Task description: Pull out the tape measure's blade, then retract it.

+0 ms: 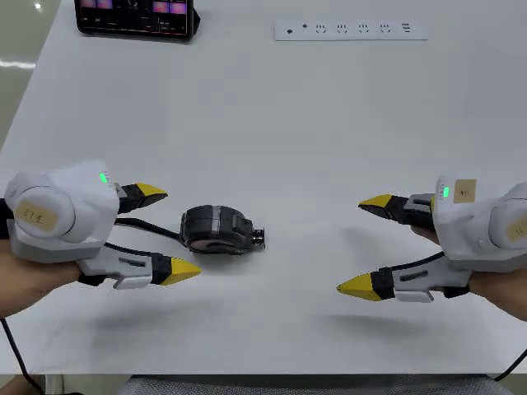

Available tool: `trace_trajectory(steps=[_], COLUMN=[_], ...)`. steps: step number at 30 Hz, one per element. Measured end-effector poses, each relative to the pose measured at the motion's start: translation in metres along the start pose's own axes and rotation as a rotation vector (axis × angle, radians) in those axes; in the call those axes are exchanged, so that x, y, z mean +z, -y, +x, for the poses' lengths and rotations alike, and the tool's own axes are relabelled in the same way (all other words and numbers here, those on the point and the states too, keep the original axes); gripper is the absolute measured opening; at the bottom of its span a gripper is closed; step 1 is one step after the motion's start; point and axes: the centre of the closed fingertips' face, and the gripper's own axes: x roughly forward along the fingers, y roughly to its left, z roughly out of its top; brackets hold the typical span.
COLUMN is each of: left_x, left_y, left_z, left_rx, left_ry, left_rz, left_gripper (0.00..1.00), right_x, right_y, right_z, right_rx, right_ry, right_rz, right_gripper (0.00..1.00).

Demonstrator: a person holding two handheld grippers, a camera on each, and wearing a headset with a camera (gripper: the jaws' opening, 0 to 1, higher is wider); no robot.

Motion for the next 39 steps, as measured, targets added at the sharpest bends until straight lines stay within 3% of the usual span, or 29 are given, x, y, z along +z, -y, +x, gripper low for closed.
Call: trace_trajectory(steps=[17, 39], left_x=[-0.003, -0.006], left_y=[-0.003, -0.001], left_z=[0.014, 0.03], left_rx=[-0.041, -0.08], left_ry=[-0.059, -0.088], left_rz=[0.093, 0.142], left_gripper=[0.43, 0.29], right_x=[0.004, 0.009], right_y=[0.001, 0.001], right_z=[0.012, 0.019], right_rx=[0.033, 0.046], right_ry=[-0.02, -0.015], right_rz=[-0.041, -0.035], right_gripper=[0.68, 0.68])
